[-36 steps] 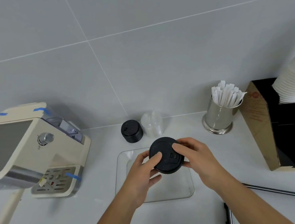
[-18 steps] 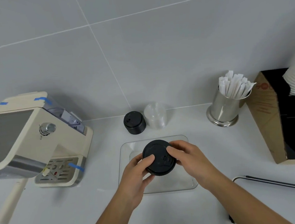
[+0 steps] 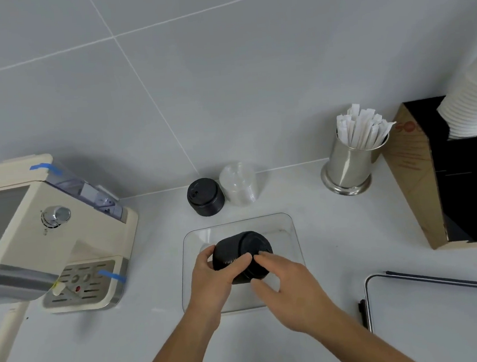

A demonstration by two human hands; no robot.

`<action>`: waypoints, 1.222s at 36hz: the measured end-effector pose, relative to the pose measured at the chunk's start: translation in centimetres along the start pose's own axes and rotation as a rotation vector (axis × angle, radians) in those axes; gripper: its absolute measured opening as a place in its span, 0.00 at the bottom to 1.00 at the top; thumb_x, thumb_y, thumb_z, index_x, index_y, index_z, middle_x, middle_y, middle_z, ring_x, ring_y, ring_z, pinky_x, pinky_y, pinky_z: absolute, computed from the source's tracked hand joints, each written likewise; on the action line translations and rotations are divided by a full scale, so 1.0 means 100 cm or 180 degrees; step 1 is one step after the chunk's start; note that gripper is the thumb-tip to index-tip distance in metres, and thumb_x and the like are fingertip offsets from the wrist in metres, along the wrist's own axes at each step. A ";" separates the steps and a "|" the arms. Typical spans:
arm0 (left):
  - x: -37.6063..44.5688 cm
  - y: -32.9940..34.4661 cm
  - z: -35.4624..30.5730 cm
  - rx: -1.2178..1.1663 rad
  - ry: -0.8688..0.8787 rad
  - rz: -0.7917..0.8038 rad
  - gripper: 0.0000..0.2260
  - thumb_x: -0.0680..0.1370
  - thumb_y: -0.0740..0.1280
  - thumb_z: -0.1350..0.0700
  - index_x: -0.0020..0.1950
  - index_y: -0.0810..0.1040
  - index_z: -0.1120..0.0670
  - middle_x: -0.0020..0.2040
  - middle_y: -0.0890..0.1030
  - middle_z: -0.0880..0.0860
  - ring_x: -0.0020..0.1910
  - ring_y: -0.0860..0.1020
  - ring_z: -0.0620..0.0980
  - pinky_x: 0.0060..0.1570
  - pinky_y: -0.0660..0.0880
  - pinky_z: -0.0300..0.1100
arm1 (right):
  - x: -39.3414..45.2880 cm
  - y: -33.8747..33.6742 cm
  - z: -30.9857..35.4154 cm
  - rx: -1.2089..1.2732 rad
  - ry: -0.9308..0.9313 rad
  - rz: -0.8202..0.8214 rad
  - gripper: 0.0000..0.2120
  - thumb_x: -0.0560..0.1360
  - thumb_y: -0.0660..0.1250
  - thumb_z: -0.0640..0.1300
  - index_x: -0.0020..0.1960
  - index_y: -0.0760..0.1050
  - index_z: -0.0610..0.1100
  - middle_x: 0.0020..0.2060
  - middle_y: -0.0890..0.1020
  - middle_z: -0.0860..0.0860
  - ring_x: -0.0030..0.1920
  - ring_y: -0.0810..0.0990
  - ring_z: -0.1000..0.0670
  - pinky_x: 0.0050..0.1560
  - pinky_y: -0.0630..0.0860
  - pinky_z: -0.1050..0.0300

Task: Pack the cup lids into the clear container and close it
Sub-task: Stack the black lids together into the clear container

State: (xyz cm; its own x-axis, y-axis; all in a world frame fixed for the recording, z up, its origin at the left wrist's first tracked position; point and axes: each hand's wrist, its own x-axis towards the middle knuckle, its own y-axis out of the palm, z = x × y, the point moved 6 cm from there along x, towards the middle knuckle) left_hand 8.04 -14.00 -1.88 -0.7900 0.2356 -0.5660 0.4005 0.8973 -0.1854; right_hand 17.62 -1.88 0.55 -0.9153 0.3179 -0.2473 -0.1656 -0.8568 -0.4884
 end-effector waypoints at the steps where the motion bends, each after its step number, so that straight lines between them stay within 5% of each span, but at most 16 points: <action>1: 0.000 0.001 0.000 0.0013 0.0048 -0.0003 0.31 0.65 0.81 0.51 0.62 0.70 0.46 0.54 0.82 0.52 0.52 0.82 0.49 0.51 0.77 0.41 | 0.000 0.002 -0.001 -0.0037 0.0001 0.0057 0.20 0.79 0.63 0.48 0.71 0.71 0.49 0.66 0.77 0.55 0.66 0.74 0.54 0.59 0.65 0.74; 3: -0.001 0.001 0.001 -0.0013 0.0054 -0.0013 0.26 0.69 0.79 0.51 0.62 0.71 0.46 0.55 0.82 0.52 0.53 0.81 0.49 0.50 0.76 0.40 | 0.001 0.003 -0.003 -0.0064 0.0035 0.0088 0.20 0.79 0.62 0.48 0.71 0.70 0.47 0.64 0.76 0.55 0.66 0.74 0.53 0.53 0.64 0.78; 6: -0.002 0.001 0.005 -0.0083 -0.0005 0.0001 0.33 0.64 0.77 0.42 0.66 0.73 0.46 0.59 0.82 0.52 0.58 0.81 0.51 0.63 0.76 0.50 | 0.004 0.002 -0.008 0.0053 0.0121 0.0055 0.21 0.79 0.63 0.47 0.71 0.70 0.48 0.64 0.76 0.54 0.65 0.74 0.54 0.50 0.63 0.79; 11: 0.001 0.007 0.009 0.0019 -0.0072 0.0054 0.25 0.76 0.72 0.55 0.71 0.71 0.47 0.58 0.84 0.51 0.59 0.80 0.51 0.67 0.72 0.54 | 0.011 0.000 -0.019 0.0106 0.0283 -0.0061 0.19 0.77 0.64 0.50 0.67 0.71 0.48 0.56 0.80 0.52 0.56 0.79 0.51 0.55 0.76 0.60; 15: 0.007 0.017 0.005 0.0082 0.0089 0.0050 0.17 0.79 0.66 0.62 0.66 0.77 0.48 0.54 0.86 0.46 0.57 0.82 0.46 0.65 0.74 0.49 | 0.018 -0.002 -0.025 0.0023 0.0363 -0.0150 0.25 0.78 0.63 0.51 0.73 0.65 0.48 0.60 0.79 0.52 0.58 0.77 0.52 0.54 0.73 0.64; 21: 0.017 0.032 -0.002 0.0181 0.0240 0.0108 0.17 0.79 0.61 0.67 0.58 0.82 0.49 0.50 0.87 0.46 0.54 0.83 0.47 0.62 0.77 0.50 | 0.029 -0.005 -0.035 0.0081 0.0567 -0.0295 0.24 0.75 0.64 0.52 0.69 0.65 0.51 0.47 0.80 0.53 0.42 0.77 0.53 0.38 0.70 0.66; 29: 0.026 0.039 0.006 0.0459 0.0237 0.0208 0.15 0.81 0.59 0.64 0.54 0.82 0.49 0.52 0.86 0.51 0.55 0.83 0.50 0.63 0.76 0.53 | 0.029 -0.008 -0.043 0.0232 0.0641 -0.0263 0.24 0.75 0.64 0.51 0.70 0.66 0.54 0.52 0.82 0.53 0.50 0.80 0.53 0.44 0.72 0.65; 34: 0.024 0.043 0.009 0.0521 0.0124 0.0187 0.13 0.82 0.58 0.59 0.52 0.81 0.46 0.51 0.85 0.50 0.55 0.81 0.51 0.63 0.75 0.50 | 0.022 -0.034 -0.048 0.0429 0.0525 -0.0532 0.14 0.77 0.62 0.44 0.61 0.76 0.54 0.38 0.81 0.60 0.38 0.77 0.60 0.41 0.71 0.69; 38: 0.025 0.047 0.014 0.0434 -0.0008 0.0219 0.12 0.82 0.59 0.56 0.54 0.81 0.45 0.51 0.85 0.48 0.56 0.80 0.49 0.65 0.74 0.50 | 0.017 -0.057 -0.065 0.0555 0.0843 -0.0800 0.19 0.80 0.61 0.42 0.70 0.73 0.48 0.58 0.76 0.58 0.58 0.77 0.53 0.59 0.67 0.64; 40: 0.025 0.050 0.015 0.0406 -0.0023 0.0222 0.12 0.82 0.59 0.55 0.52 0.80 0.42 0.52 0.84 0.48 0.56 0.80 0.48 0.65 0.74 0.49 | 0.019 -0.057 -0.075 0.0594 0.0931 -0.0669 0.14 0.79 0.61 0.41 0.62 0.78 0.50 0.50 0.75 0.57 0.53 0.78 0.53 0.55 0.66 0.64; 42: 0.026 0.054 0.015 0.0406 -0.0020 0.0236 0.11 0.82 0.59 0.55 0.52 0.79 0.42 0.52 0.84 0.48 0.56 0.80 0.48 0.65 0.74 0.49 | 0.023 -0.054 -0.083 0.0604 0.0963 -0.0557 0.09 0.76 0.61 0.40 0.40 0.75 0.47 0.34 0.70 0.54 0.35 0.70 0.51 0.43 0.66 0.60; 44: 0.025 0.058 0.014 0.0439 0.0007 0.0254 0.11 0.83 0.58 0.55 0.53 0.78 0.42 0.53 0.83 0.48 0.56 0.79 0.47 0.66 0.73 0.49 | 0.024 -0.050 -0.087 0.0694 0.0984 -0.0459 0.06 0.75 0.60 0.39 0.43 0.76 0.40 0.32 0.73 0.44 0.33 0.69 0.45 0.40 0.67 0.55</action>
State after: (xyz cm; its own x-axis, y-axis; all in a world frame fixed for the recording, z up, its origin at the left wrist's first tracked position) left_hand 9.03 -8.76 -5.54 -0.7541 0.3051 -0.5816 0.5219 0.8160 -0.2486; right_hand 19.48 6.67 -4.91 -0.7288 0.5199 -0.4456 -0.3888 -0.8499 -0.3557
